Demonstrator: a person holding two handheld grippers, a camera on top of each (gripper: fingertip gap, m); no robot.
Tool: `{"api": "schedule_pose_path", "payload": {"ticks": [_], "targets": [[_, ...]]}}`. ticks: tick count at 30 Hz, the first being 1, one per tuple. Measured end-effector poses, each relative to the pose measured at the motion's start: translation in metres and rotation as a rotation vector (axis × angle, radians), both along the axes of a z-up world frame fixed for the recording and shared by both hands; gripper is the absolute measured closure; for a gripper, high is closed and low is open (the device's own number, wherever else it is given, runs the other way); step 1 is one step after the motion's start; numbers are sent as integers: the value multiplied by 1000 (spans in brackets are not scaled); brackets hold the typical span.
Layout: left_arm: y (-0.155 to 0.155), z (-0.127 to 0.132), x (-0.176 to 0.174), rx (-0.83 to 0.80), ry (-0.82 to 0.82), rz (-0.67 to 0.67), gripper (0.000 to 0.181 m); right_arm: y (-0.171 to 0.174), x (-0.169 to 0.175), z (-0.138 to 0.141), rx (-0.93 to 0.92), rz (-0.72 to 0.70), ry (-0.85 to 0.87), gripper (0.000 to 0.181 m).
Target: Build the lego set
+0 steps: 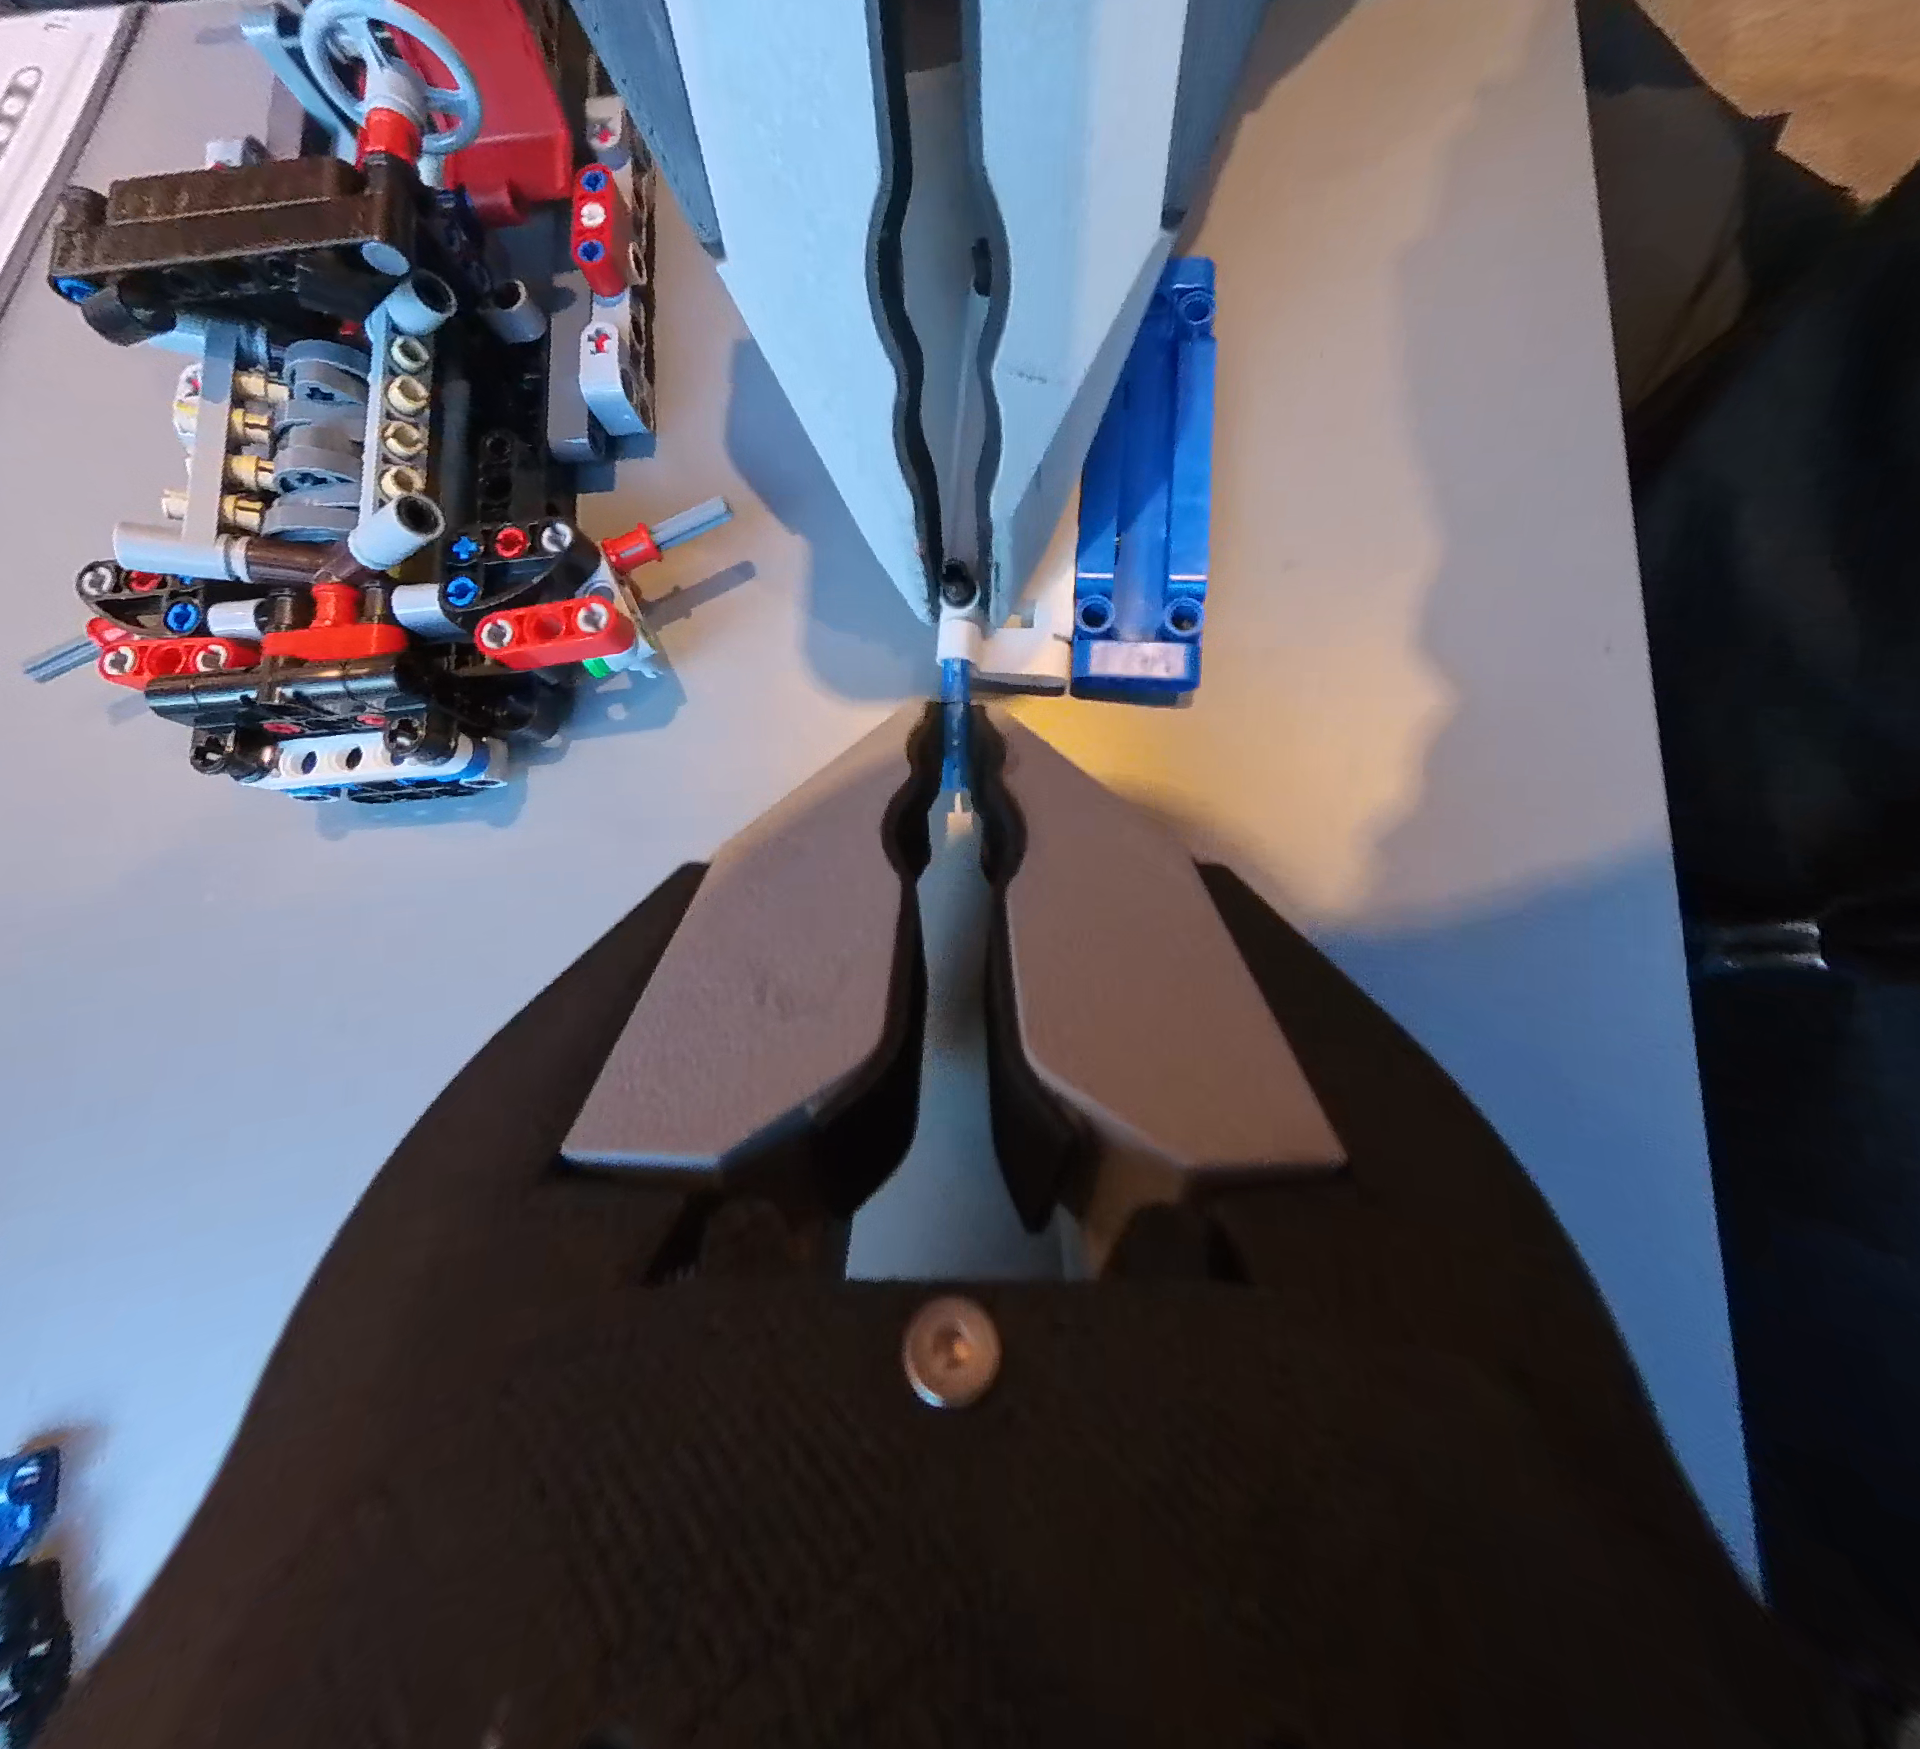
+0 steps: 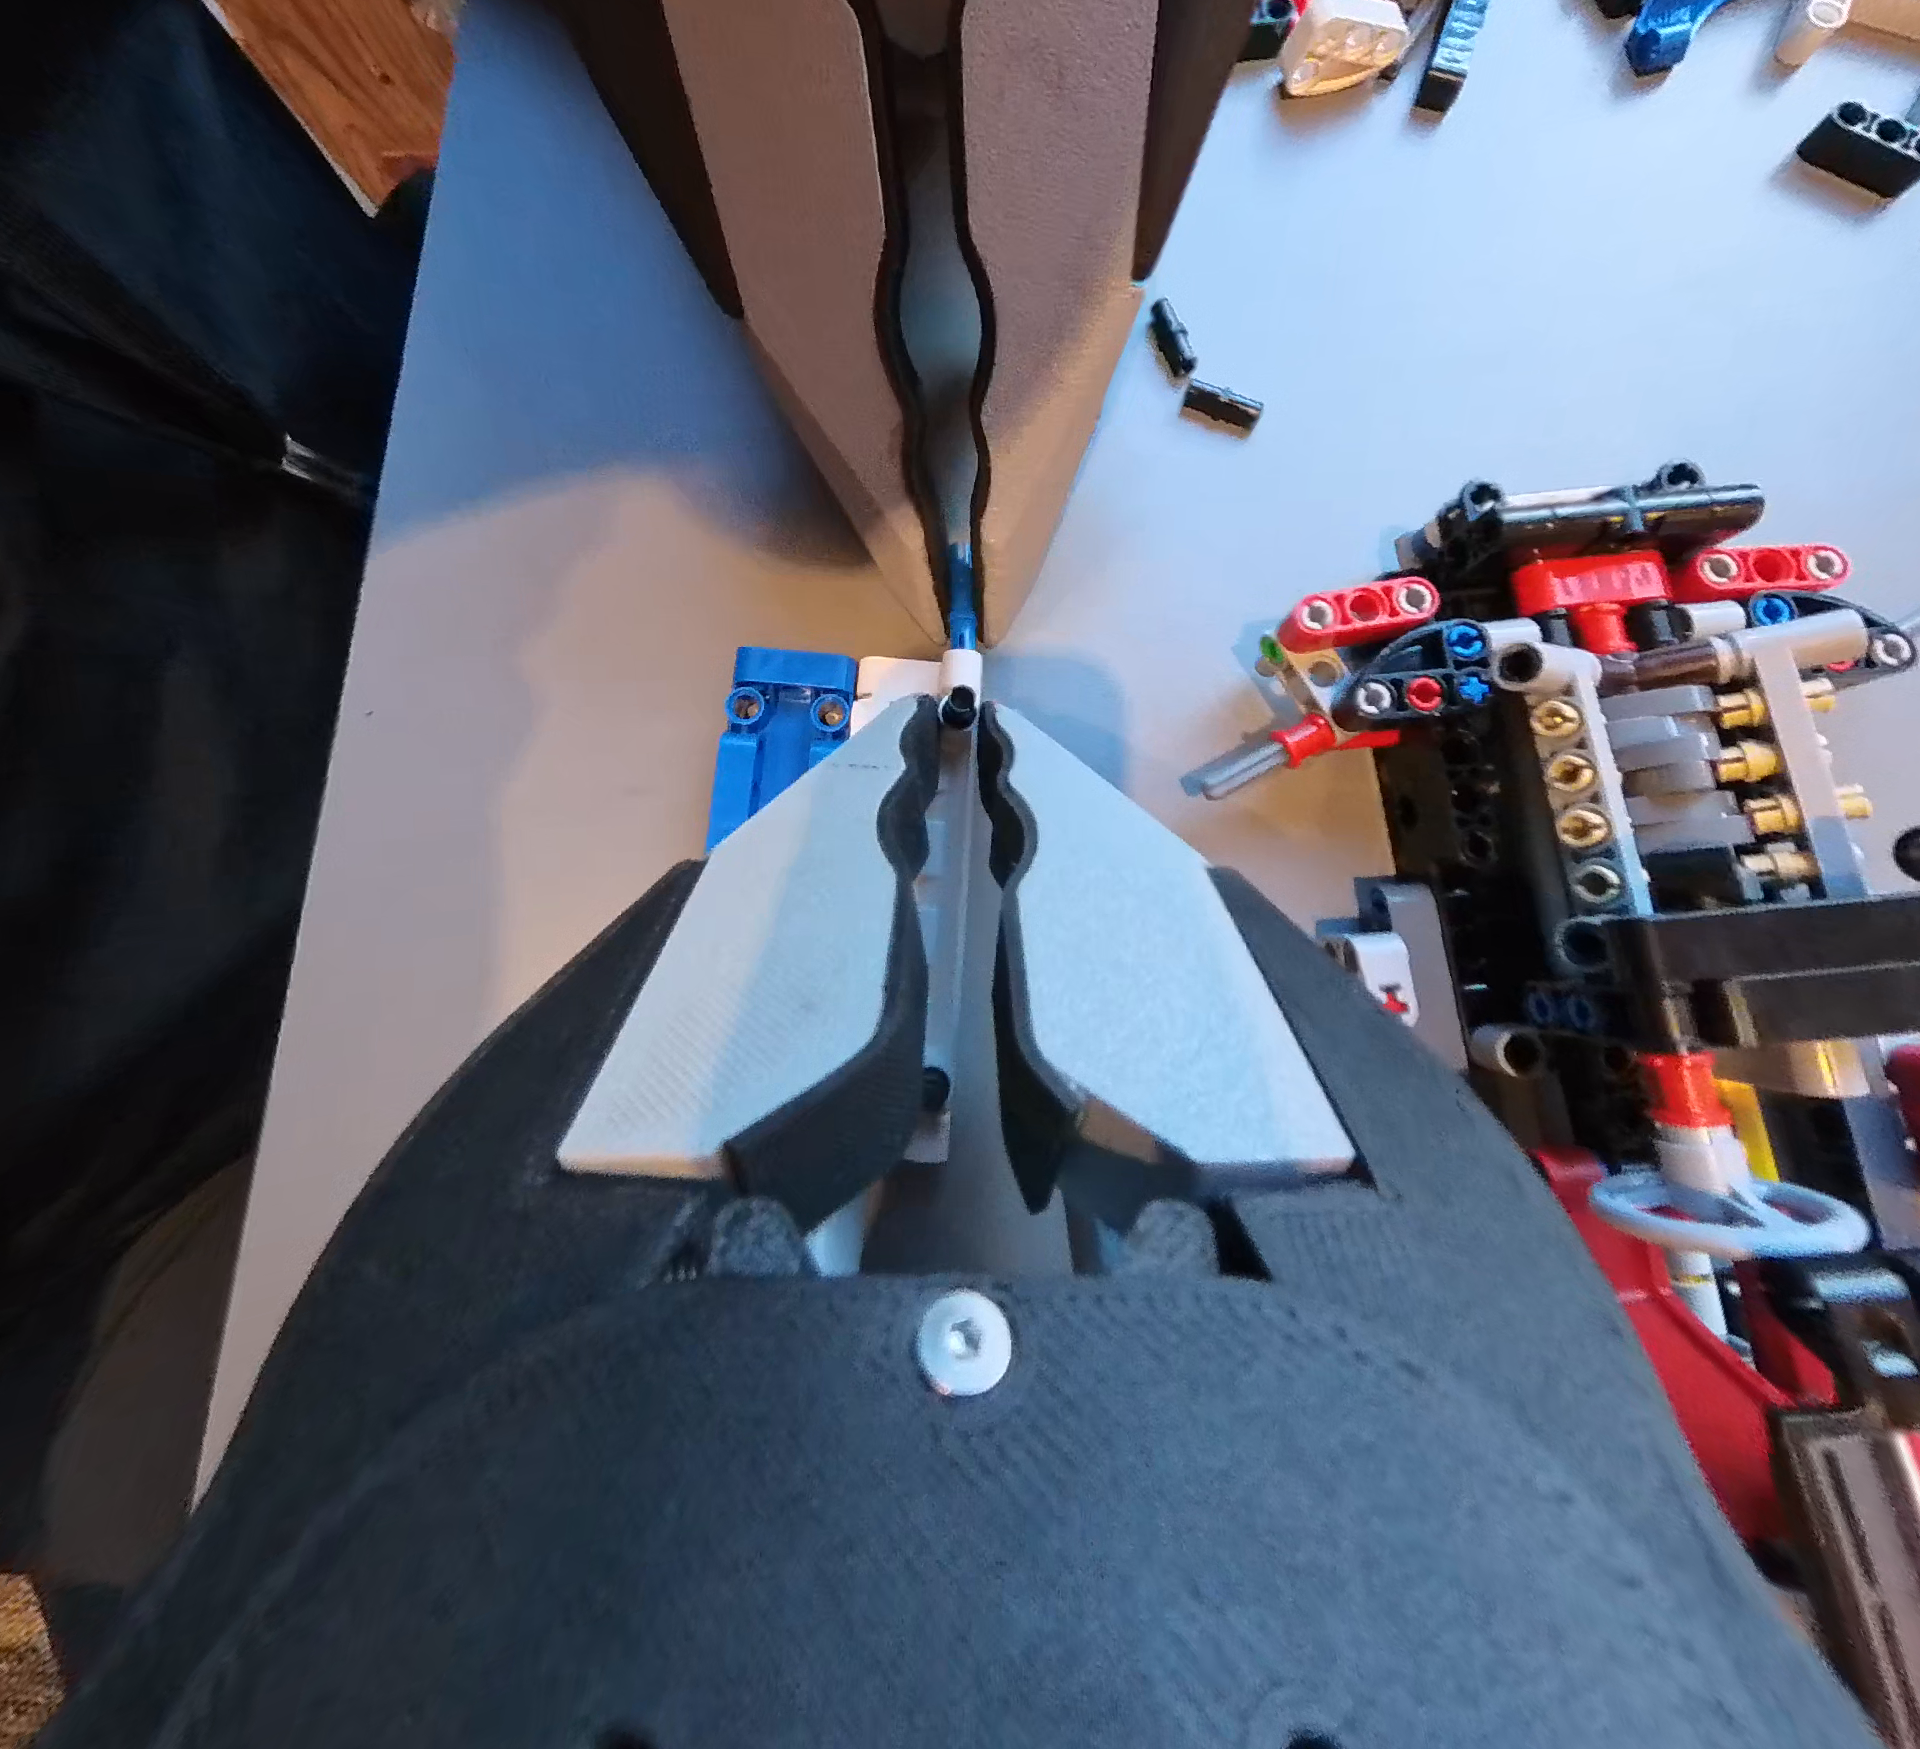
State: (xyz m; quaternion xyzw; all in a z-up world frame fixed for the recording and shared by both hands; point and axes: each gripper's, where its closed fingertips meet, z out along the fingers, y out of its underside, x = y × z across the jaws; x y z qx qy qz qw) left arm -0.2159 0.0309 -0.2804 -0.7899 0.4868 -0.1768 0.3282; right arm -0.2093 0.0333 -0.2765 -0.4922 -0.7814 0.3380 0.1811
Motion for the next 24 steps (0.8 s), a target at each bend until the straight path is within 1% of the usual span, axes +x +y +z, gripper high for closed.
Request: {"api": "schedule_pose_path", "payload": {"ticks": [4,8,12,14,15,18,21,24], "targets": [[-1,0,0,-9,30,-19,180,-1,0,0,31,0,-16,176],[-1,0,-1,8,64,-35,180,-1,0,-1,2,-25,-29,176],[0,-1,-3,56,204,-64,180,-2,0,-1,-58,-44,-59,176],[0,-1,-3,43,230,-72,181,-1,0,-1,-13,-25,-31,176],[-1,-1,-3,13,210,-71,181,-1,0,-1,15,-20,-13,177],[-3,-1,-1,-127,80,-62,181,-1,-1,0,50,-18,43,176],[-4,-1,0,-154,54,-87,181,-3,-1,0,58,-5,78,176],[-4,0,3,-182,10,-71,180,-2,1,0,47,6,91,176]]}}
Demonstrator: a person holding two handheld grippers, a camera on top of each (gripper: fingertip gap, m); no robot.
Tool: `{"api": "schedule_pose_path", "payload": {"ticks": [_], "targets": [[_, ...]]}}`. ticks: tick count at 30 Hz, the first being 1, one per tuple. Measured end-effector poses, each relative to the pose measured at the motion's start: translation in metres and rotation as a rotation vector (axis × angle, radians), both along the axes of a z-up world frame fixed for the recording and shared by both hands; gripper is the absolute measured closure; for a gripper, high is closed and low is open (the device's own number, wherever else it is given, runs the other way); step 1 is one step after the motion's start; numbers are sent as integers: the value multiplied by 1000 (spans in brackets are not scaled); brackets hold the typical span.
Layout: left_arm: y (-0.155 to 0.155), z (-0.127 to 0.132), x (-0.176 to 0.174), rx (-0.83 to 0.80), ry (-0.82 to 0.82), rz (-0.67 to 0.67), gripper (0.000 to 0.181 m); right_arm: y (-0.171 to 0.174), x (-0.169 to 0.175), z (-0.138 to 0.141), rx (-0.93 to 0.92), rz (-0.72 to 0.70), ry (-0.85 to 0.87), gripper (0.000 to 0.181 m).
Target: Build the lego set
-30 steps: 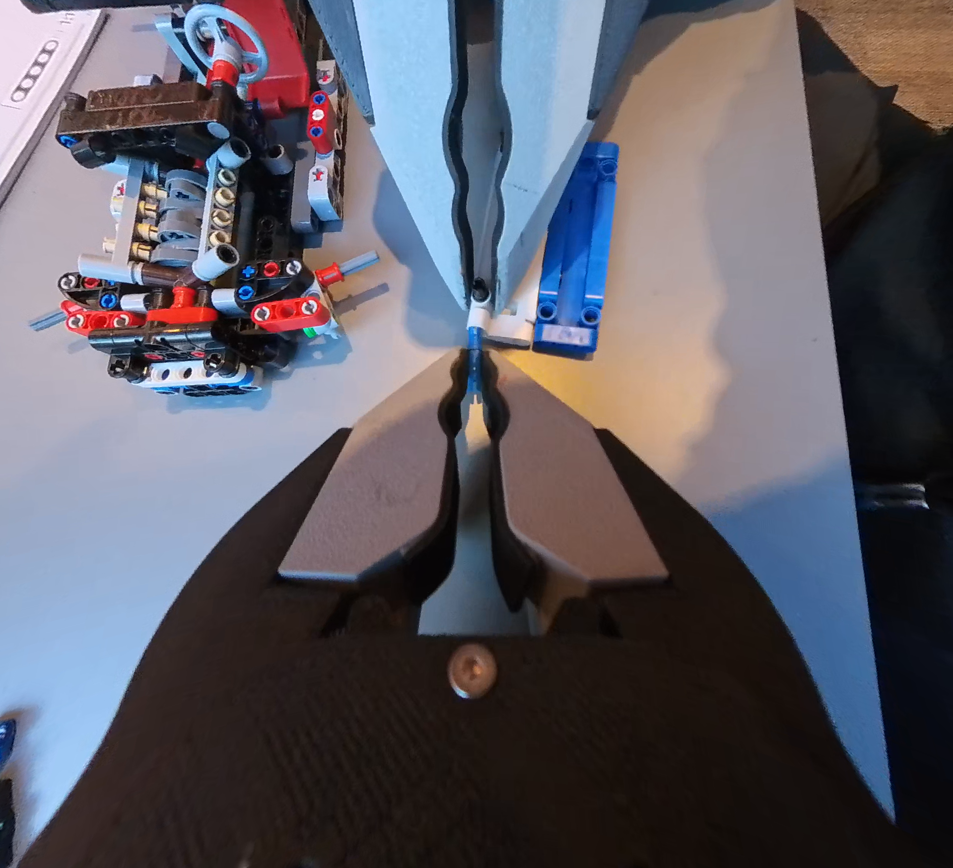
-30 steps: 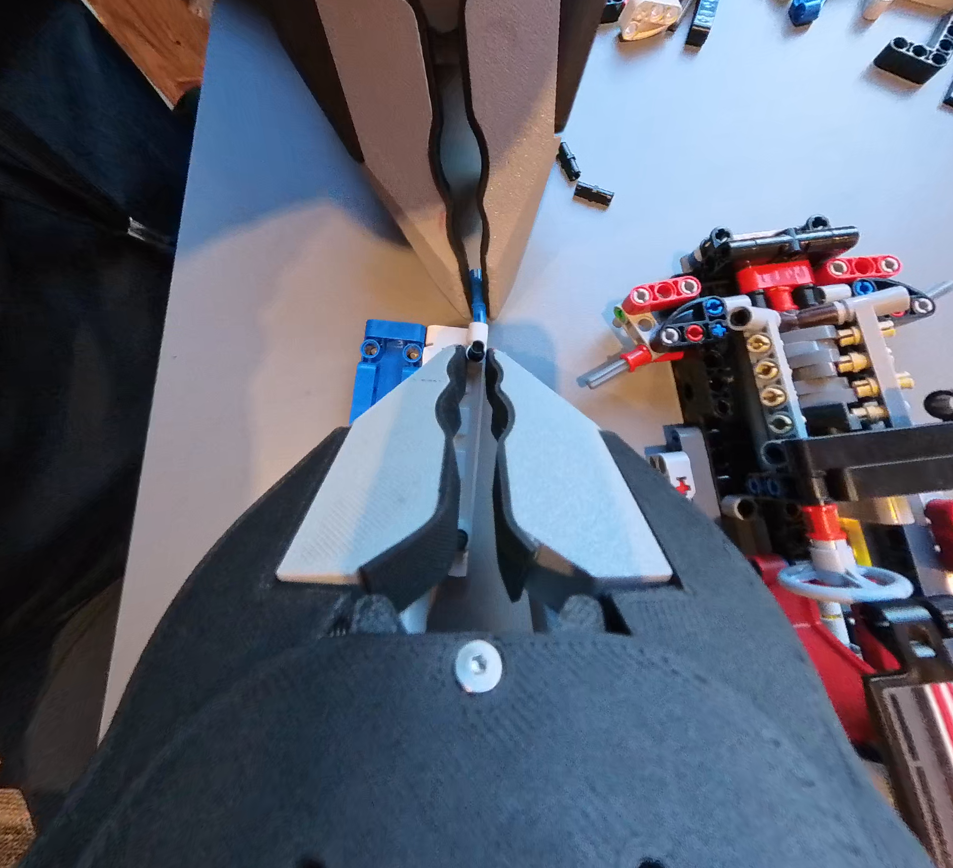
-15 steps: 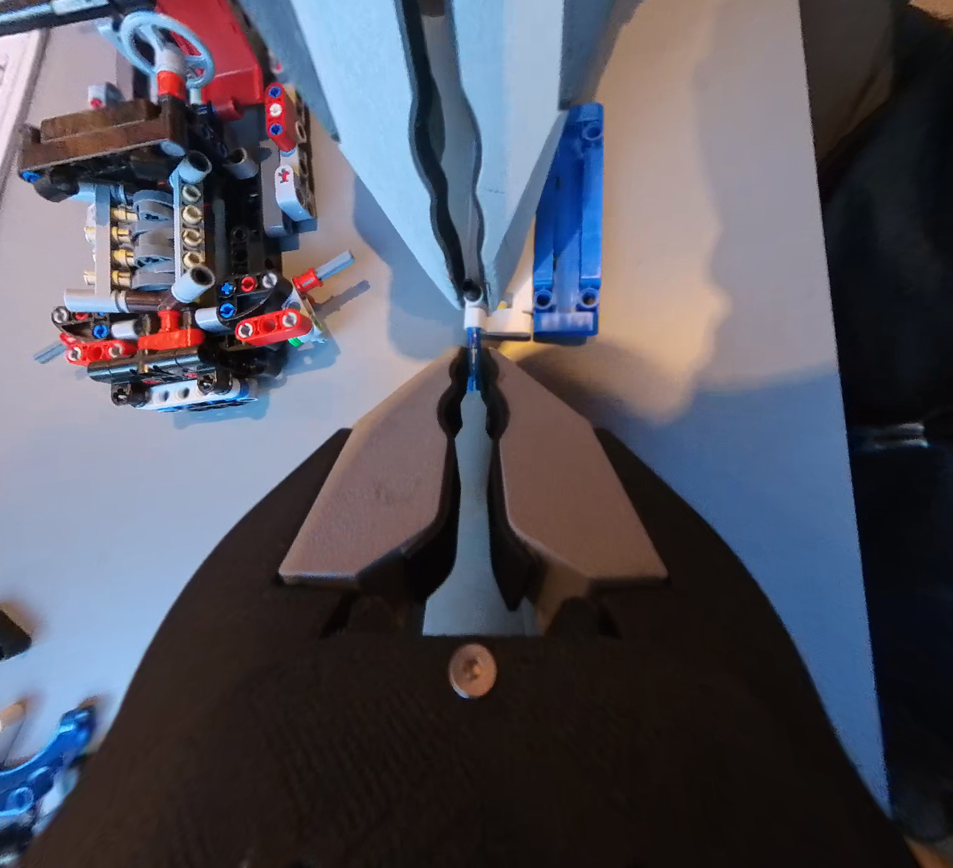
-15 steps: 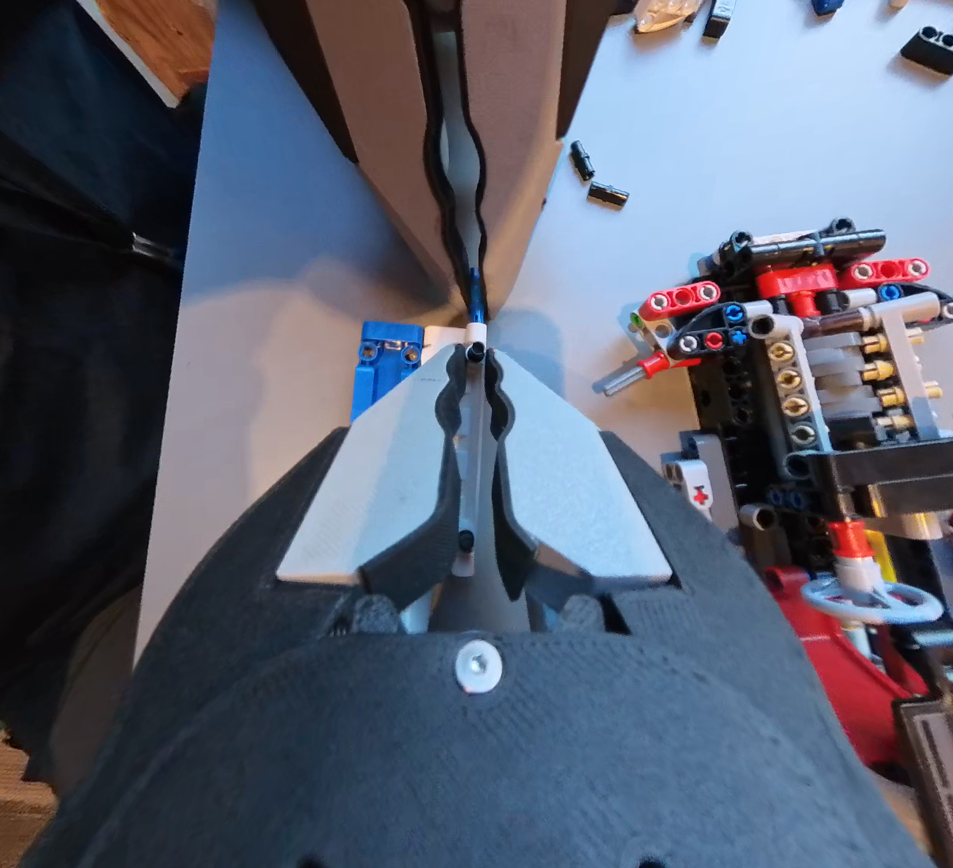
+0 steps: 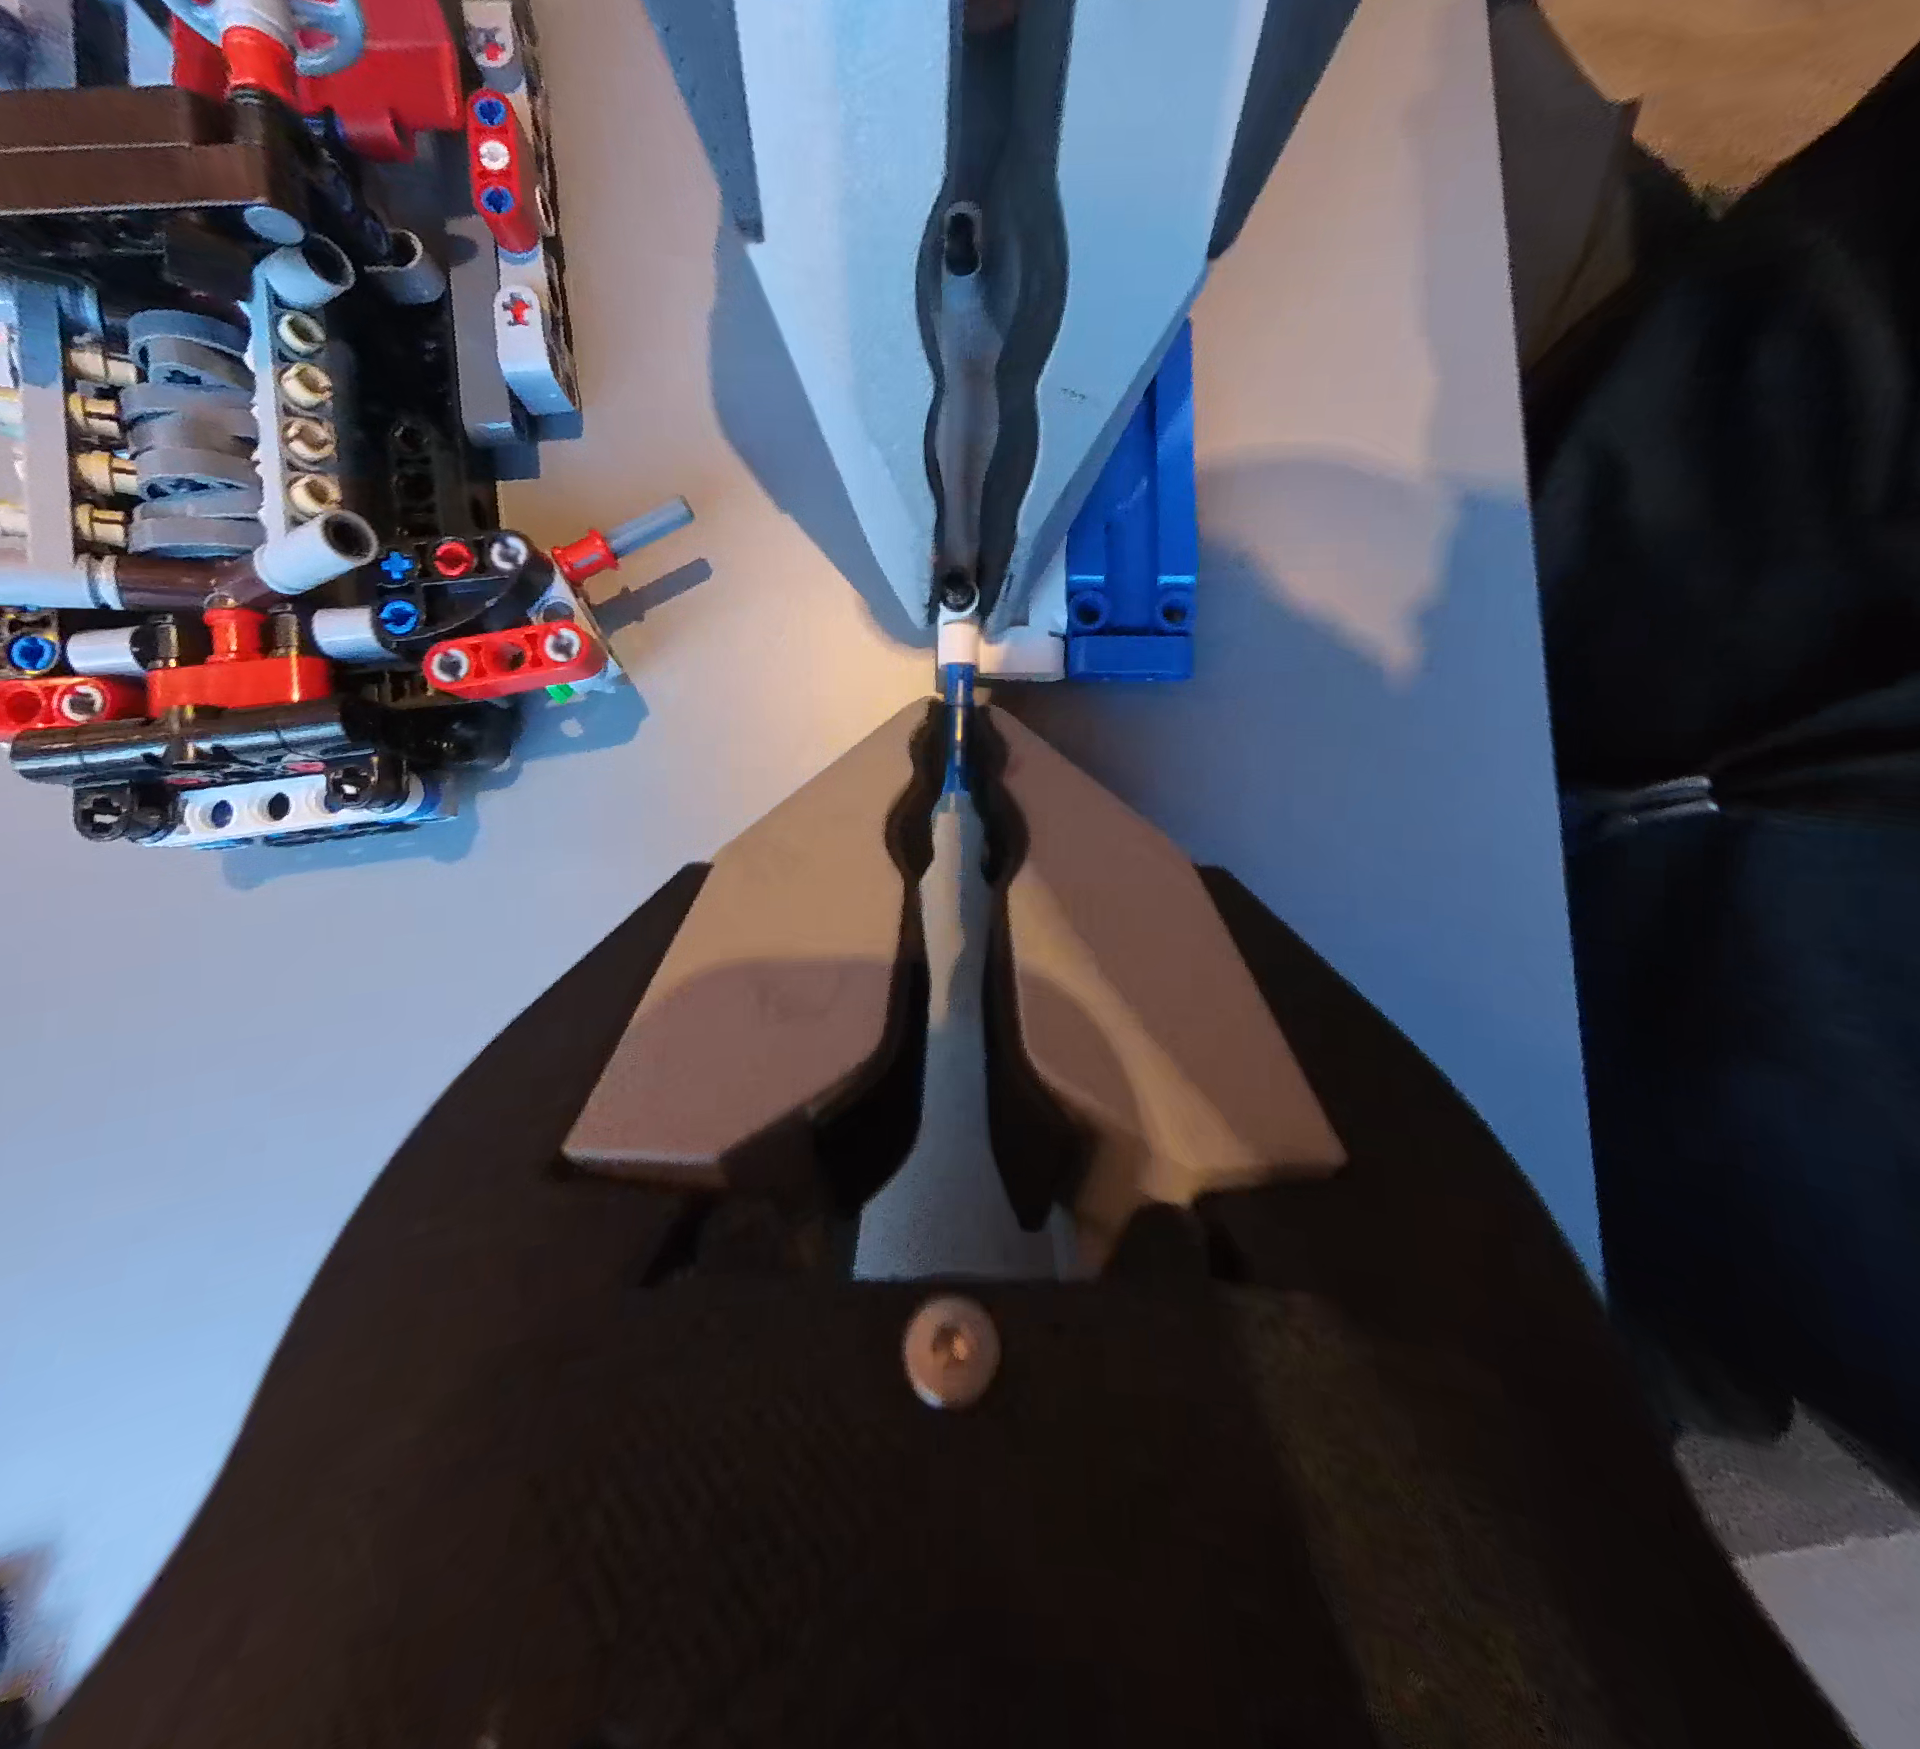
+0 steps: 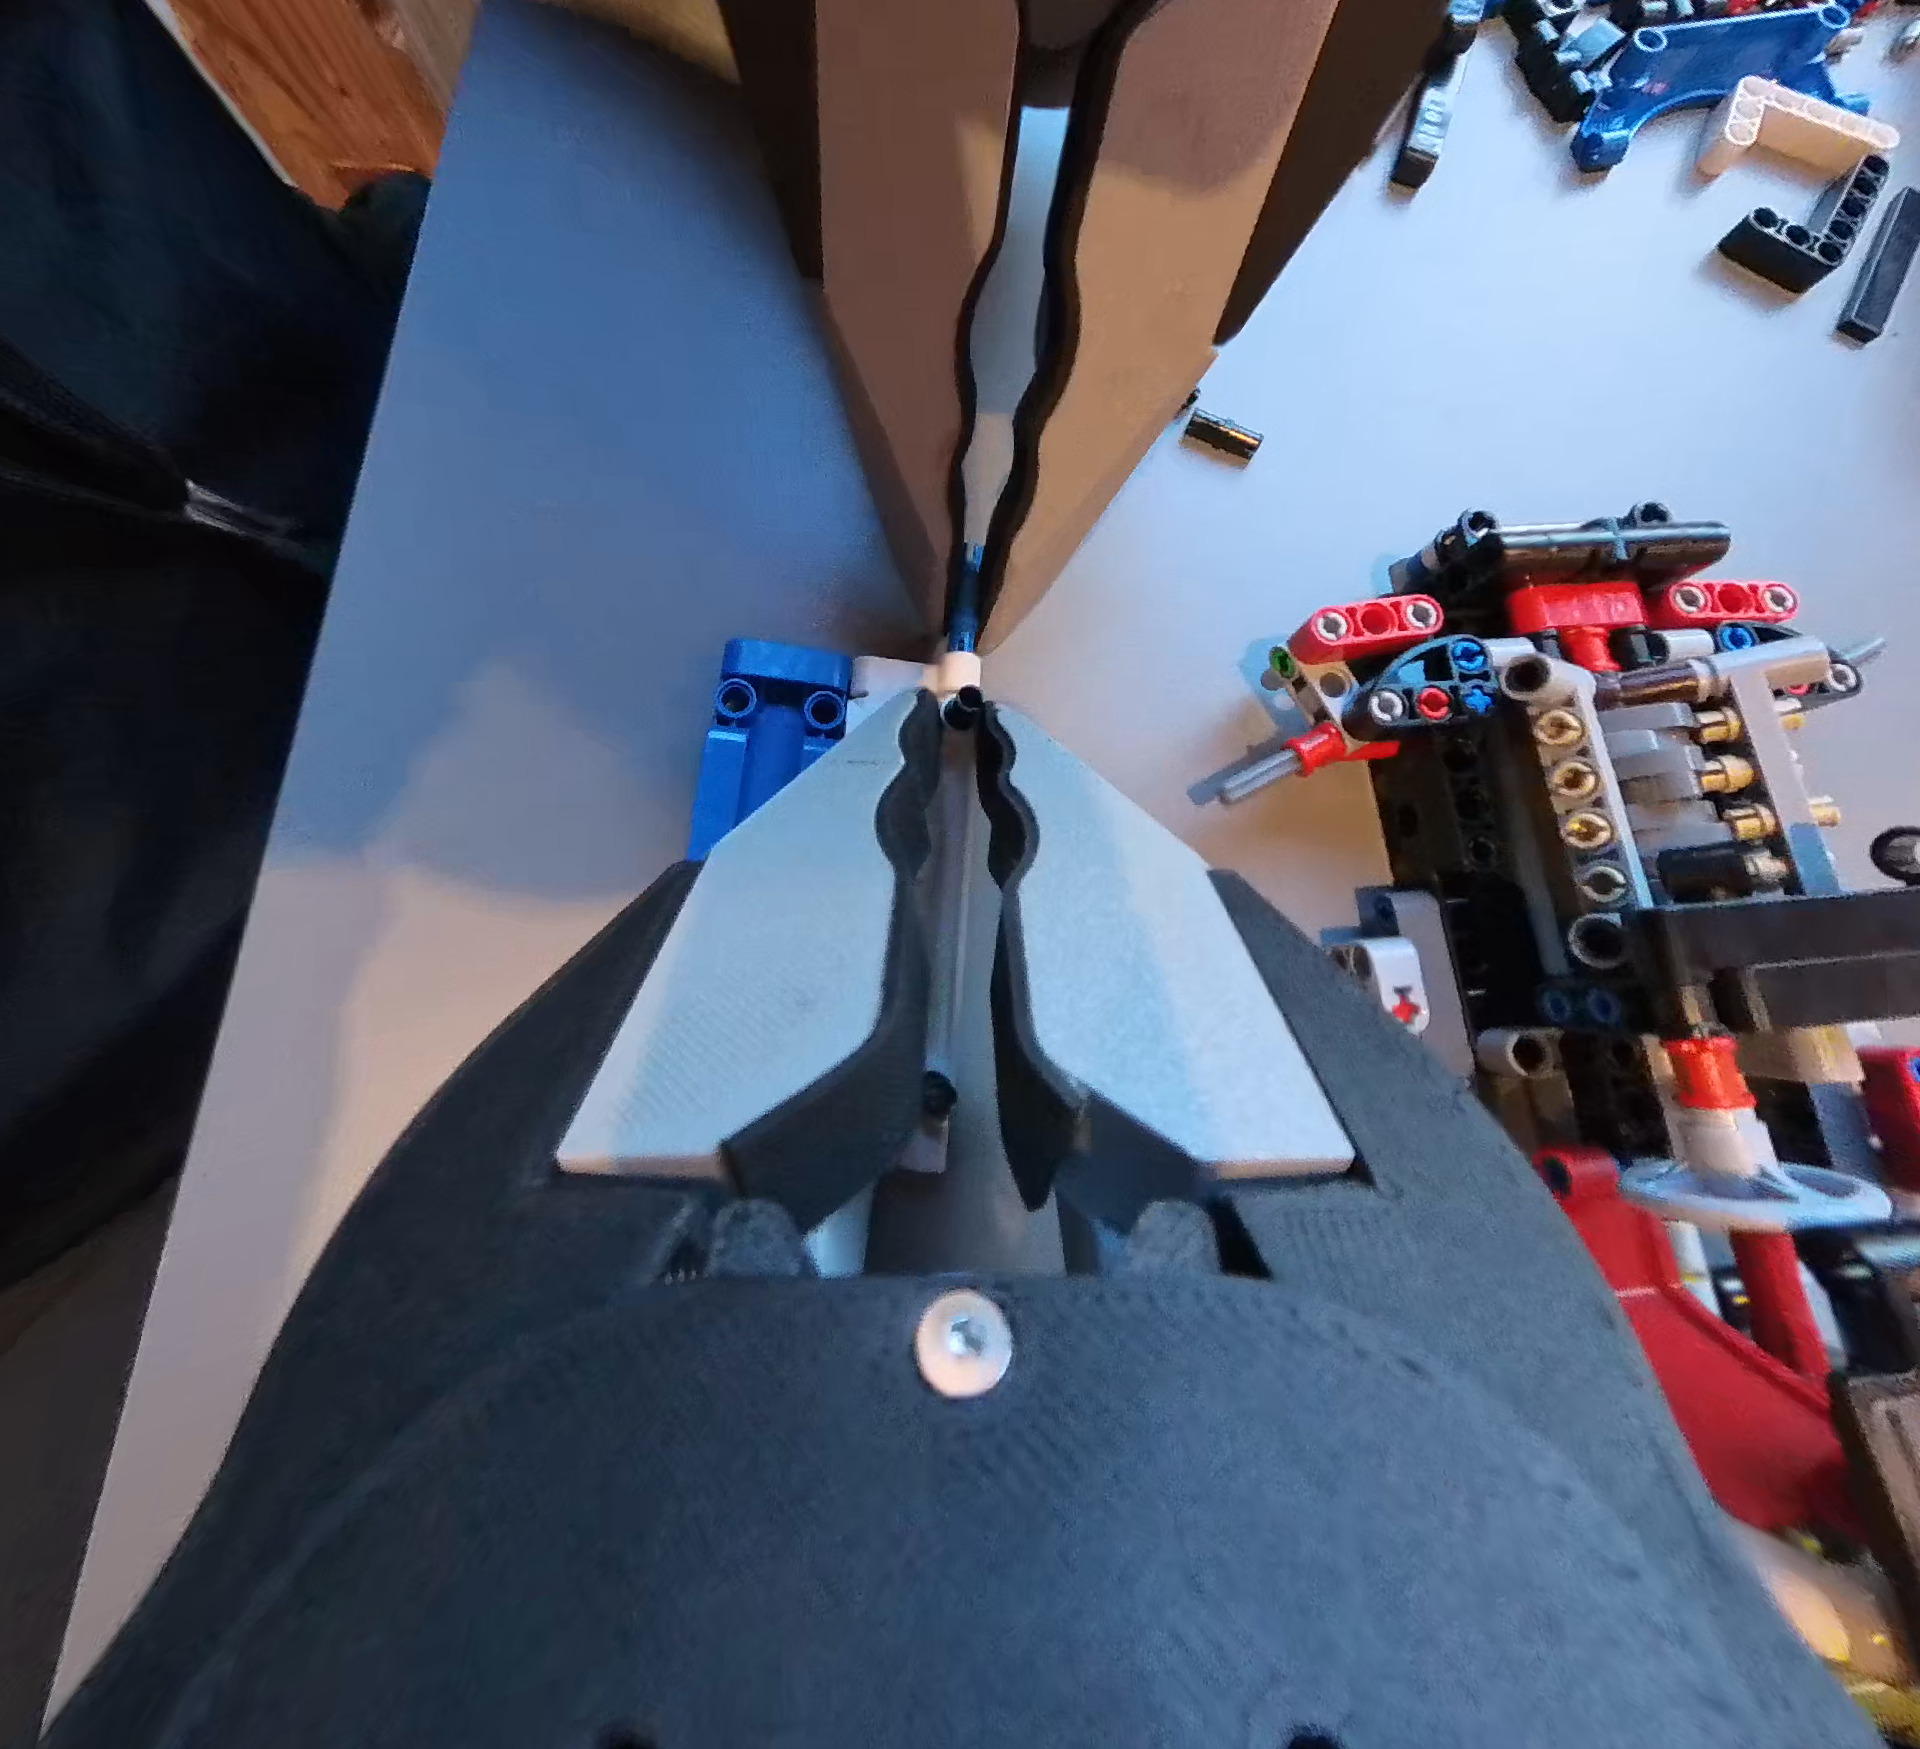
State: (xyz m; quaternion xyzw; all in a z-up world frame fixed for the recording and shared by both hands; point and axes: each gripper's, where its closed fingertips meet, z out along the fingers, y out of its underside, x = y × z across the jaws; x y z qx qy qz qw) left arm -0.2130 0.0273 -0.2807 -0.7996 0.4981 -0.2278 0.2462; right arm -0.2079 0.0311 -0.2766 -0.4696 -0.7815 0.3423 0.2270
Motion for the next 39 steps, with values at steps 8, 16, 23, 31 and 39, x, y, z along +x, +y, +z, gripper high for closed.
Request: {"api": "schedule_pose_path", "payload": {"ticks": [8,16,23,31,39], "targets": [[-1,1,5,-23,-122,32,181,-1,3,0,-4,26,2,176],[-1,0,6,15,-127,45,180,-2,5,1,10,52,18,176],[2,0,7,172,-61,60,180,1,6,1,-48,55,-11,176],[2,0,7,115,-81,177,180,0,5,1,-76,42,-33,176],[0,0,13,132,-78,126,180,-3,7,1,-46,61,-9,176]]}}
